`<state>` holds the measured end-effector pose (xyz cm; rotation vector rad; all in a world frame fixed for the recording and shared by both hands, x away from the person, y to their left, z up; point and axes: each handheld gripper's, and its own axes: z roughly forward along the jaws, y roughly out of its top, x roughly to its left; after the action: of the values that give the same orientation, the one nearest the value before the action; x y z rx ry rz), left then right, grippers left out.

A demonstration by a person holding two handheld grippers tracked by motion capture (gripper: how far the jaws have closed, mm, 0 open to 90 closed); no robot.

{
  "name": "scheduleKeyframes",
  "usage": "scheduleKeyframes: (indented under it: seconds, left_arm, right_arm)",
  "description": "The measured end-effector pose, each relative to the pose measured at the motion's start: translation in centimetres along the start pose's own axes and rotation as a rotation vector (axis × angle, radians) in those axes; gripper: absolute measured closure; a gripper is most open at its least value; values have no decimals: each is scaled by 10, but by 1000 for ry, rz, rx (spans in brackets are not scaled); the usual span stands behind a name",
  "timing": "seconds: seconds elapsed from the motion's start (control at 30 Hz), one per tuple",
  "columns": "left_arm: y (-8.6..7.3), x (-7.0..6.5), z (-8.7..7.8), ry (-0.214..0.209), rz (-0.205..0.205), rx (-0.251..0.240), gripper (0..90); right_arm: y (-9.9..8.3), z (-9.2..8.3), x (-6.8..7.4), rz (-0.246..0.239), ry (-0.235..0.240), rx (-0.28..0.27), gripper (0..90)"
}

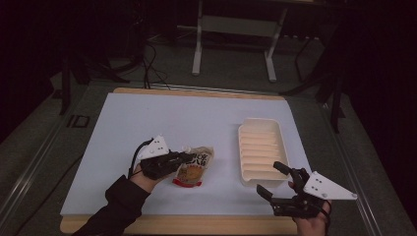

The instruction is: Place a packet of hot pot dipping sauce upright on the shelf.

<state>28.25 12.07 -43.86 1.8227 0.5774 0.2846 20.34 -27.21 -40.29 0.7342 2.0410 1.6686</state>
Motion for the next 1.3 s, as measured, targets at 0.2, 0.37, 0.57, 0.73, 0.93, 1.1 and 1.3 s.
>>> scheduleKeyframes:
  seconds: [0.2,0.37,0.57,0.73,0.93,1.1,1.3]
  left_arm:
    - [6,-4,-2,-22,2,-50,869]
    - [7,-9,-5,-61,-10,-124,869]
    - [4,-16,-4,-141,-61,-228,869]
    - [6,-26,1,-136,-12,-234,868]
    - [9,-37,9,-138,50,-204,868]
    - [10,-42,12,-146,67,-211,868]
    - [12,-44,16,-144,58,-216,868]
  right_arm:
    - [17,9,4,-25,27,-21,103]
    - [27,21,7,-45,66,1,105]
    - [38,36,7,-67,112,14,141]
    - [44,50,6,-63,134,21,181]
    - [44,65,4,-66,154,55,238]
    - [39,75,3,-44,172,92,299]
    - [39,79,3,-42,190,108,489]
